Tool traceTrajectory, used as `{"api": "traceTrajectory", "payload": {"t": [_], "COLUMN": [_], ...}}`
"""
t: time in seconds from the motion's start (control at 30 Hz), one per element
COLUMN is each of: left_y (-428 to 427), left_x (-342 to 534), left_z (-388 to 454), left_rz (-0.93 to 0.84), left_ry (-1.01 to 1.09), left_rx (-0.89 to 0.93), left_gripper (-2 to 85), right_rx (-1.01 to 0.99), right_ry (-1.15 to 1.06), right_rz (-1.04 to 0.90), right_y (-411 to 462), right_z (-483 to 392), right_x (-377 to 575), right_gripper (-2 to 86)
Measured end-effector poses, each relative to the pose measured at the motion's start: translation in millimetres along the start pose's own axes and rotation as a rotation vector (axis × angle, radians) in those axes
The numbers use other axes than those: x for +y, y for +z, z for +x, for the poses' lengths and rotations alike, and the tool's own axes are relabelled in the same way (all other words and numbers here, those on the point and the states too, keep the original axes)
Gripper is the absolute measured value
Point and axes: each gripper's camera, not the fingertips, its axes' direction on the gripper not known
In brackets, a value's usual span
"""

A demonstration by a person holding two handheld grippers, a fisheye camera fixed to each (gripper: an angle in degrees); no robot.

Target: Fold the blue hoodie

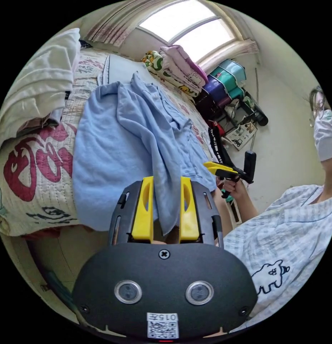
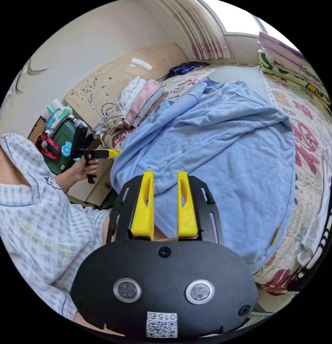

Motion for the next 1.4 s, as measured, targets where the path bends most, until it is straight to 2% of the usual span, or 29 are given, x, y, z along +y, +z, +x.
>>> {"api": "traceTrajectory", "payload": {"t": [0.1,0.17,0.23,0.33,0.43,0.67,0.77,0.97,1.03,1.1,1.13,1.27,1.4], "left_y": [7,13,11,10,11,9,17,69,86,85,82,50,-53], "left_x": [16,23,37,45,56,72,78,103,94,87,84,87,79], "left_z": [8,8,12,20,28,32,27,-39,-73,-76,-70,-48,-4], "left_rz": [-0.033,-0.019,0.038,0.027,0.038,0.08,0.013,-0.08,-0.094,-0.043,-0.05,-0.101,0.07], "left_ry": [0.012,-0.008,-0.002,0.012,0.035,0.027,0.001,-0.193,-0.295,-0.275,-0.249,-0.171,-0.04], "left_rx": [-0.04,0.0,-0.041,-0.076,-0.114,-0.177,-0.205,-0.057,0.177,0.367,0.402,0.327,-0.079], "left_gripper": [12.1,12.8,12.7,12.2,11.8,11.1,12.0,14.9,12.9,8.0,4.2,2.7,2.0], "right_rx": [-0.134,-0.117,-0.065,0.057,0.129,0.116,0.102,0.064,0.088,0.121,0.139,0.2,0.265], "right_ry": [0.014,0.015,-0.03,-0.08,-0.083,0.008,0.015,0.096,0.103,0.09,0.062,-0.05,-0.174], "right_rz": [0.096,0.089,0.012,-0.094,-0.097,-0.077,-0.073,-0.08,-0.088,-0.077,-0.069,-0.083,-0.081], "right_y": [1,8,20,33,36,33,31,33,36,35,35,44,68], "right_z": [-11,-21,-40,-61,-75,-80,-87,-89,-95,-103,-110,-134,-161], "right_x": [7,6,2,4,9,7,10,23,27,27,26,8,-22], "right_gripper": [8.6,8.3,9.2,10.7,9.8,8.3,8.2,7.5,7.5,7.4,7.4,7.5,7.7]}}
